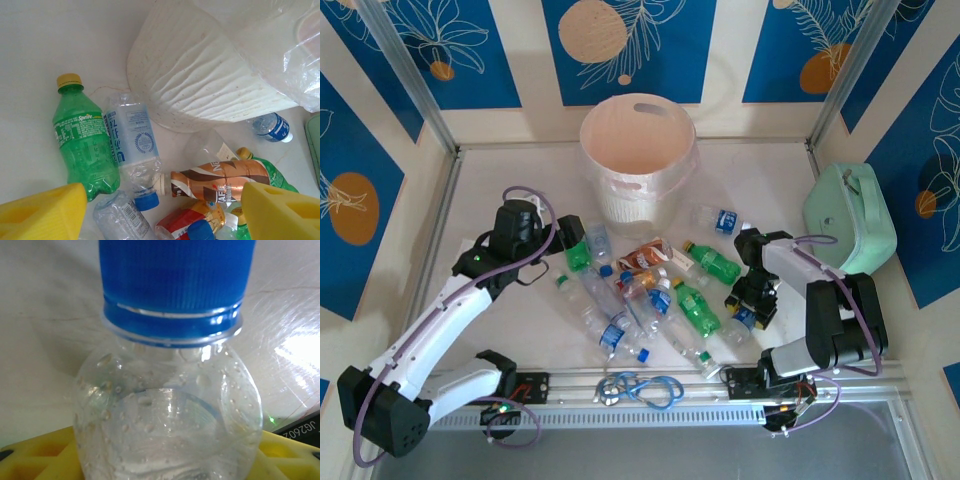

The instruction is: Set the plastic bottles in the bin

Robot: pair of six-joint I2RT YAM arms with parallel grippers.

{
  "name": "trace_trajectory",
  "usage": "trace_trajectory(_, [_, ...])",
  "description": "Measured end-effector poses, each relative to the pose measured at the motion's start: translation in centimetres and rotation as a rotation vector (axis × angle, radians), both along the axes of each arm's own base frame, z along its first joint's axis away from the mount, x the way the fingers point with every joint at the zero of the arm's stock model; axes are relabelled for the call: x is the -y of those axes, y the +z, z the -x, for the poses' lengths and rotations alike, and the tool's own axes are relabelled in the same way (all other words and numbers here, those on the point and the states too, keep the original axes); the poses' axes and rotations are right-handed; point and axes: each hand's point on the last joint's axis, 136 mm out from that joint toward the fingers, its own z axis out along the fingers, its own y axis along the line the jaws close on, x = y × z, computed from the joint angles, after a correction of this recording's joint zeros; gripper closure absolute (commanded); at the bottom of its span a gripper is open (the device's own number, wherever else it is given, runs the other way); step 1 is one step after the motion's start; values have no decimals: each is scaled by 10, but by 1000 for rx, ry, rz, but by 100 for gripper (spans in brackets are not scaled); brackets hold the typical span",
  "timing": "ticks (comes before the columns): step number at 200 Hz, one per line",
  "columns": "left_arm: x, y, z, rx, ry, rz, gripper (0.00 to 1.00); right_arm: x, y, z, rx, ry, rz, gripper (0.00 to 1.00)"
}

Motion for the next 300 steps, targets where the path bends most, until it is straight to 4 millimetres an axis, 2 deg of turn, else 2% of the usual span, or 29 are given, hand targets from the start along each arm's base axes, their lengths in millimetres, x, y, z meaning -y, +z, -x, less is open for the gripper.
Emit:
trace_trajectory(43, [0, 0, 0, -1, -2, 2, 19, 0, 11, -3, 67, -3, -11, 46])
trace_trajectory(78, [0, 0, 0, -1, -3, 1, 19, -1, 35, -7, 160, -6, -23, 49])
trace_trajectory(107, [1, 6, 1, 2, -5, 5, 18, -11, 83, -27, 329, 32, -38, 49])
trace_trajectory(132, [9, 34, -1, 46, -39, 50, 21, -29, 139, -48, 532, 91, -100, 49])
trace_trajectory(158, [33, 76, -1, 133, -142, 167, 23, -60, 207, -72, 748, 154, -227, 49])
trace_trajectory(183, [73, 108, 6, 199, -310, 328, 17, -92, 269, -94, 933, 206, -372, 48])
trace_trajectory(201, [110, 129, 23, 237, -477, 427, 10, -115, 309, -107, 1038, 244, -479, 48])
trace_trajectory(218, [133, 145, 41, 265, -601, 496, 5, -136, 339, -117, 1111, 281, -581, 48])
trace_trajectory(223, [139, 149, 46, 275, -633, 513, 0, -143, 346, -119, 1125, 291, -611, 47])
trace_trajectory(253, [159, 171, 68, 330, -777, 596, 0, -177, 372, -125, 1161, 349, -763, 47])
trace_trajectory(300, [174, 168, 75, 322, -846, 617, 3, -211, 383, -126, 1145, 384, -911, 46])
